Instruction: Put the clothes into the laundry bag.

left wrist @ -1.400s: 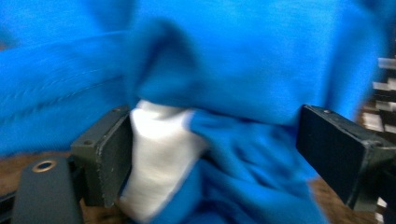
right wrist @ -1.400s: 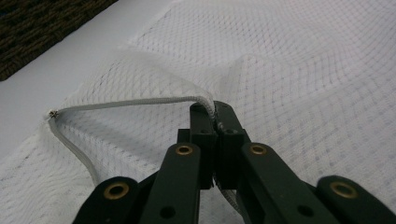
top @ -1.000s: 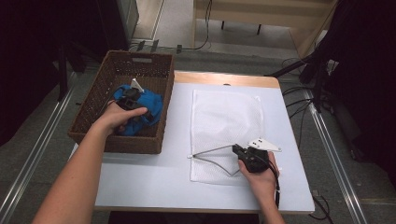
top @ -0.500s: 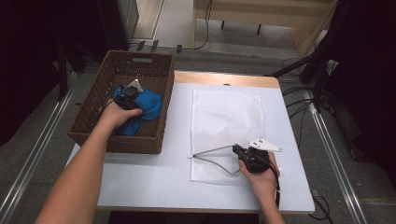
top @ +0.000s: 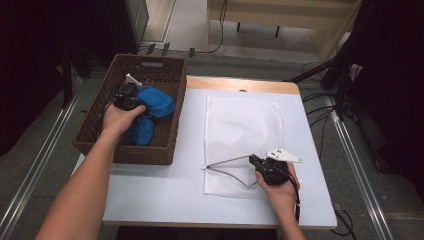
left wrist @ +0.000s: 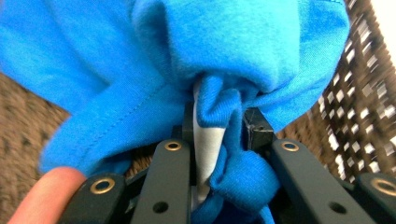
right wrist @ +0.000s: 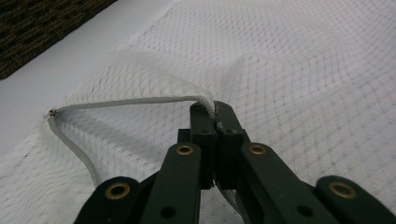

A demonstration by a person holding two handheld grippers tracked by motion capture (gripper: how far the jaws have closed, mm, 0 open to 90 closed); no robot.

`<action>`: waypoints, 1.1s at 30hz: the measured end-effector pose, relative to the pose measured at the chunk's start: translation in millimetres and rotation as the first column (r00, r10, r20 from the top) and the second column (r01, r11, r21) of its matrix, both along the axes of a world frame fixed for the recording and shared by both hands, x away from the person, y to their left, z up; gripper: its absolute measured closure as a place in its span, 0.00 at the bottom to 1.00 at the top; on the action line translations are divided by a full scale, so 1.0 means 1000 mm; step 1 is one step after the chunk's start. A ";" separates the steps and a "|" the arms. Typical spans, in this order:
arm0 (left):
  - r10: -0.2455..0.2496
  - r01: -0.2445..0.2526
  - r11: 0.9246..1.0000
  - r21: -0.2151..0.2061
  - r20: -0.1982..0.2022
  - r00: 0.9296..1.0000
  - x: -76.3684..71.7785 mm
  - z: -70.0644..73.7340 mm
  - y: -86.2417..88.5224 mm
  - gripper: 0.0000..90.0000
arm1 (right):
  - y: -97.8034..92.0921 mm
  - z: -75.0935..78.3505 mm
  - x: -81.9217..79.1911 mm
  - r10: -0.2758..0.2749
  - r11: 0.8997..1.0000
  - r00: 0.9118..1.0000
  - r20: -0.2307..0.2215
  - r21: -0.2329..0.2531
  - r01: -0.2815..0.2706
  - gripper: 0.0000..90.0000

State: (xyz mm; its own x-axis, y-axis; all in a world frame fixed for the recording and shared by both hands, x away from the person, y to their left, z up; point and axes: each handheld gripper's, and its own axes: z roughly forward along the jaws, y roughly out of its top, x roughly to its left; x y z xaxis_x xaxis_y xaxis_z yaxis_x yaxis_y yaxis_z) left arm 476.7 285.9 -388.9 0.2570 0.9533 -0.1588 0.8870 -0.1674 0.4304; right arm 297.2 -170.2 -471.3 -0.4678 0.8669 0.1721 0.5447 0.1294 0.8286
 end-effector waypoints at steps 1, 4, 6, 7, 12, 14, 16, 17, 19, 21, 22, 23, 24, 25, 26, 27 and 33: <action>0.021 -0.020 1.000 -0.017 0.055 0.998 -0.003 0.006 0.002 0.86 | 0.000 0.000 0.000 -0.001 1.000 1.000 -0.002 0.002 0.001 1.00; 0.049 -0.044 0.998 -0.044 0.110 0.993 -0.006 0.013 0.004 0.86 | 0.000 0.000 0.000 0.001 1.000 1.000 0.000 -0.001 -0.001 1.00; 0.079 -0.066 0.995 -0.079 0.188 0.979 -0.011 0.023 0.007 0.86 | 0.000 0.000 -0.001 -0.001 1.000 1.000 0.000 -0.001 0.001 1.00; 0.083 -0.067 0.994 -0.081 0.214 0.973 -0.012 0.026 0.008 0.86 | 0.000 0.000 0.000 -0.001 1.000 1.000 0.002 -0.001 0.001 1.00; 0.109 -0.083 0.992 -0.095 0.318 0.942 -0.020 0.040 0.010 0.86 | 0.000 0.000 -0.001 0.000 1.000 1.000 0.003 -0.001 0.000 1.00; 0.118 -0.087 0.991 -0.104 0.336 0.935 -0.022 0.043 0.011 0.86 | 0.000 0.000 -0.001 0.002 1.000 1.000 0.004 0.000 -0.002 1.00; 0.121 -0.079 0.989 -0.128 0.366 0.923 -0.025 0.049 0.012 0.86 | 0.000 0.000 -0.001 0.002 1.000 1.000 0.005 0.001 -0.002 1.00; 0.118 -0.062 0.984 -0.170 0.344 0.931 -0.025 0.052 0.014 0.86 | 0.000 0.001 -0.001 0.002 1.000 1.000 0.004 0.001 -0.002 1.00; 0.087 -0.032 0.980 -0.196 0.281 0.956 -0.023 0.052 0.012 0.85 | 0.000 0.001 -0.001 0.001 1.000 1.000 0.006 0.003 -0.001 1.00; 0.068 -0.020 0.982 -0.190 0.253 0.965 -0.023 0.052 0.010 0.85 | 0.000 0.001 -0.001 0.002 1.000 1.000 0.007 0.004 -0.002 1.00; 0.013 0.015 0.982 -0.189 0.144 0.989 -0.021 0.046 0.006 0.85 | 0.000 0.001 -0.001 0.002 1.000 1.000 0.009 0.003 -0.002 1.00; -0.028 0.043 0.984 -0.173 0.089 0.996 -0.020 0.042 0.003 0.85 | 0.000 0.001 -0.001 0.002 1.000 1.000 0.010 0.004 -0.002 1.00; -0.064 0.070 0.988 -0.140 0.041 0.997 -0.019 0.039 -0.001 0.85 | 0.000 0.002 -0.001 0.002 1.000 1.000 0.010 0.005 -0.002 1.00; -0.079 0.080 0.992 -0.099 0.012 0.997 -0.019 0.035 -0.003 0.85 | 0.000 0.002 -0.001 0.001 1.000 1.000 0.010 0.005 -0.001 1.00; -0.056 0.057 0.997 -0.049 0.021 0.998 -0.019 0.033 -0.005 0.84 | 0.000 0.001 -0.001 0.001 1.000 1.000 0.010 0.003 -0.001 1.00; -0.021 0.021 1.000 -0.012 0.053 0.998 -0.018 0.032 -0.003 0.83 | 0.001 0.001 -0.001 0.001 1.000 1.000 0.012 0.001 -0.001 1.00; 0.042 -0.071 0.993 0.094 0.279 0.959 -0.002 0.009 0.004 0.70 | 0.002 0.001 -0.002 0.004 1.000 1.000 0.011 0.001 -0.004 1.00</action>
